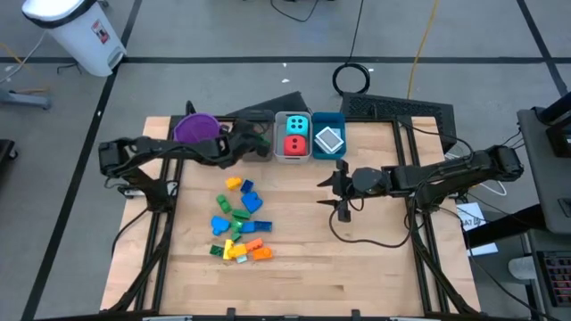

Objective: Pick & Place Toys
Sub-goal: Put the red game piece into the black bin, then put the yellow game piece into the black bin

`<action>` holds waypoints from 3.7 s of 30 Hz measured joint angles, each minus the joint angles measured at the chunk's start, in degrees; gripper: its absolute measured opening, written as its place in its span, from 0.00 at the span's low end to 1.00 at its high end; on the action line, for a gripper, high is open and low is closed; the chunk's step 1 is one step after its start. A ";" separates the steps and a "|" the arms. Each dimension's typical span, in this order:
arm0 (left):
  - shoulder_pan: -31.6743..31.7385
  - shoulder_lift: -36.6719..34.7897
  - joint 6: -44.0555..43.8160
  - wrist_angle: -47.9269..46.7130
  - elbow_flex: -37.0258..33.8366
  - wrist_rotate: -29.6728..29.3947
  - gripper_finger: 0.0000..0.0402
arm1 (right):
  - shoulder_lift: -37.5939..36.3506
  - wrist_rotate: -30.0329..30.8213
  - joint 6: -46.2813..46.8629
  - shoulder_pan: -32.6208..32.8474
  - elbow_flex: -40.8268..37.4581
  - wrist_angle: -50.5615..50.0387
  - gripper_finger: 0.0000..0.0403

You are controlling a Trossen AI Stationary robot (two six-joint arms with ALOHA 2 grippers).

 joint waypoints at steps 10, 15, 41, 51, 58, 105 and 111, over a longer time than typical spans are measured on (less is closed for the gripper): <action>-0.07 -0.48 6.73 -0.57 0.00 5.47 0.65 | 0.00 0.00 0.01 0.00 0.02 0.04 0.52; -3.67 -4.53 8.40 -3.65 0.02 17.10 0.66 | 0.00 -0.02 0.37 0.00 0.02 0.02 0.51; -24.36 -8.48 -19.72 -42.02 -1.13 7.10 0.55 | 0.00 -0.02 0.39 0.00 0.02 0.06 0.50; -15.49 -8.46 -7.77 -32.87 -8.41 17.73 0.51 | 0.02 -0.04 0.19 0.00 -3.44 5.62 0.50; -10.08 -8.48 -0.68 -31.83 -8.44 25.21 0.61 | 0.00 -0.15 -0.64 0.00 -4.51 9.38 0.50; -8.59 -8.46 6.04 -20.75 -15.59 27.92 0.31 | -0.02 -0.22 -1.11 0.00 -4.59 10.12 0.50; -9.66 -8.46 5.18 -20.77 -14.22 27.90 0.31 | -0.02 -0.22 -1.11 0.00 -4.59 10.17 0.50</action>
